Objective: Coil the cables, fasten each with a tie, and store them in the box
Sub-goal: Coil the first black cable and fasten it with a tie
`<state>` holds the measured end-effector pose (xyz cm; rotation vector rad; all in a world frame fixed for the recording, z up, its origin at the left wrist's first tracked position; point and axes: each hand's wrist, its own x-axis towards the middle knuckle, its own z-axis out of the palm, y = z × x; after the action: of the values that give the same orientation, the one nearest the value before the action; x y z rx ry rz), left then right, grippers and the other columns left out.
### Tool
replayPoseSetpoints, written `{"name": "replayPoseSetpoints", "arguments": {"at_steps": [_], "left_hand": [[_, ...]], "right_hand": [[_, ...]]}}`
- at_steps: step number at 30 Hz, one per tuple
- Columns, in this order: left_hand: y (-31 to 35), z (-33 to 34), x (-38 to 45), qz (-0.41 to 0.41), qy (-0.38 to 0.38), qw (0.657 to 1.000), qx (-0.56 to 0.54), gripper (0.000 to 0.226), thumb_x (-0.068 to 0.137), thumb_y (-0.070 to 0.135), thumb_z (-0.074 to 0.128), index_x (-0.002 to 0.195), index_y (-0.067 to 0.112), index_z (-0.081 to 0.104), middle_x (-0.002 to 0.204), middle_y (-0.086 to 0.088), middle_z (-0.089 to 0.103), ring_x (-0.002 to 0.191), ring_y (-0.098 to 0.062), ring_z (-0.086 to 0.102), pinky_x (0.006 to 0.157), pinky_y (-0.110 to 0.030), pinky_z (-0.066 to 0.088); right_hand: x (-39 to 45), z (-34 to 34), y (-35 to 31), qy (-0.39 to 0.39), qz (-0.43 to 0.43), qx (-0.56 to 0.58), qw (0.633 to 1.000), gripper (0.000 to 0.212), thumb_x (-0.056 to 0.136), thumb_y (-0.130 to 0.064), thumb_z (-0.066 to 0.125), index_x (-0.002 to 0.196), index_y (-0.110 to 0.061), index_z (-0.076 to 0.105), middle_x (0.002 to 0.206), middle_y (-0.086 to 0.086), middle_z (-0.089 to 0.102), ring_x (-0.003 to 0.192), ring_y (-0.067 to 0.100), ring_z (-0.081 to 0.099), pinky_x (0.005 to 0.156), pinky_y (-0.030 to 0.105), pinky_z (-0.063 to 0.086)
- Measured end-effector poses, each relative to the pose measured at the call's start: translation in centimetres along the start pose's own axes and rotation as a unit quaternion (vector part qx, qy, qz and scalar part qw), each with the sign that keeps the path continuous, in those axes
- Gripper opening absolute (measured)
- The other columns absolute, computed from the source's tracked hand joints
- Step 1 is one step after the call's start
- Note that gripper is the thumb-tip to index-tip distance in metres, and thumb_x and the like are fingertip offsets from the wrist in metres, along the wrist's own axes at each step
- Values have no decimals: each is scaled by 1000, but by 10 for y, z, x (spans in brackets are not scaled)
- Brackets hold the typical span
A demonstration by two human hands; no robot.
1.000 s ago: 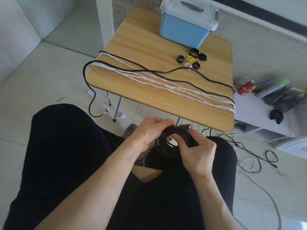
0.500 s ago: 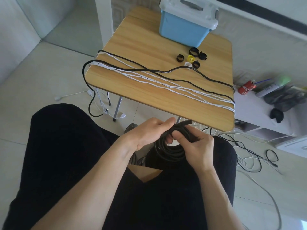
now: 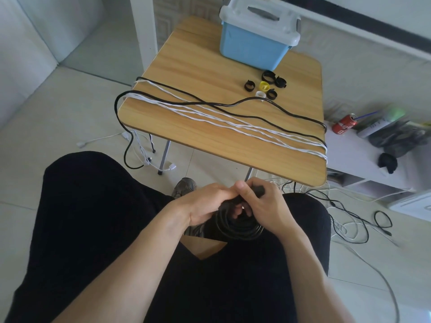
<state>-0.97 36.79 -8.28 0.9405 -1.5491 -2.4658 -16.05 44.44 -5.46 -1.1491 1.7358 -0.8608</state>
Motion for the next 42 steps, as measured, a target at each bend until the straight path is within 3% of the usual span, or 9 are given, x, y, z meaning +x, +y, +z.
{"name": "replayPoseSetpoints", "arguments": {"at_steps": [5, 11, 17, 22, 25, 29, 34, 38, 42], "left_hand": [[0, -6, -4, -43, -88, 971, -220, 31, 97, 28, 53, 97, 4, 71, 78, -7, 55, 73, -20, 55, 81, -37, 49], [-8, -9, -1, -20, -87, 969, -230, 45, 99, 25, 51, 136, -1, 56, 94, -12, 63, 92, -27, 62, 89, -38, 49], [-9, -12, 3, -8, -24, 975, -222, 32, 90, 30, 64, 104, 3, 72, 91, -8, 68, 91, -22, 65, 91, -37, 48], [-4, -15, 6, -9, 80, 972, -222, 28, 80, 27, 64, 90, 2, 74, 84, -9, 73, 93, -27, 66, 106, -46, 40], [-6, -14, 7, -10, 128, 973, -192, 34, 79, 34, 65, 91, 4, 75, 94, -9, 76, 111, -29, 63, 114, -48, 33], [4, -6, 8, 5, 169, 980, -106, 66, 82, 54, 68, 126, 5, 66, 138, -12, 61, 140, -24, 43, 119, -39, 24], [25, -10, 11, 42, 166, 984, -47, 30, 104, 39, 46, 105, 20, 70, 117, -5, 72, 122, -20, 58, 109, -35, 37], [40, -31, 13, 103, 87, 989, -54, 60, 70, 62, 72, 106, 14, 77, 120, -8, 72, 131, -24, 51, 121, -52, 18], [70, -40, 13, 141, 19, 988, 58, 57, 52, 74, 81, 79, 23, 81, 100, -12, 76, 107, -21, 65, 104, -44, 35]], "right_hand": [[6, -3, -3, -39, -21, 9, 999, 30, 89, -42, 68, 84, -12, 71, 60, 1, 67, 57, 11, 62, 60, 22, 49], [7, -18, -5, -126, -41, 63, 989, 20, 96, -22, 67, 101, -3, 73, 62, 10, 66, 58, 28, 67, 64, 33, 55], [11, -18, 2, 91, -10, -114, 989, 56, 70, -66, 73, 116, -35, 66, 117, -14, 60, 109, -2, 59, 84, 13, 42], [-4, -2, -7, 232, -28, -40, 971, 6, 92, -31, 72, 89, -28, 70, 88, -10, 70, 80, -1, 64, 68, 13, 48], [-10, 4, -12, 173, -11, -80, 982, 15, 95, -35, 68, 82, -29, 71, 78, -13, 70, 75, -2, 62, 63, 11, 46], [-10, 14, -19, 98, 26, -131, 986, 15, 97, -41, 64, 95, -32, 76, 82, -10, 74, 77, 6, 66, 61, 20, 51], [1, 7, -30, 104, 21, -81, 991, 17, 101, -33, 59, 103, -32, 76, 87, -7, 74, 83, 8, 66, 70, 22, 50], [20, -16, -40, 38, 20, 136, 990, 22, 94, -15, 70, 114, -19, 77, 101, 7, 78, 99, 24, 72, 89, 35, 54], [38, -47, -49, -97, 38, 266, 958, 70, 52, -29, 99, 109, 4, 75, 112, 35, 68, 107, 53, 65, 92, 56, 57]]}}
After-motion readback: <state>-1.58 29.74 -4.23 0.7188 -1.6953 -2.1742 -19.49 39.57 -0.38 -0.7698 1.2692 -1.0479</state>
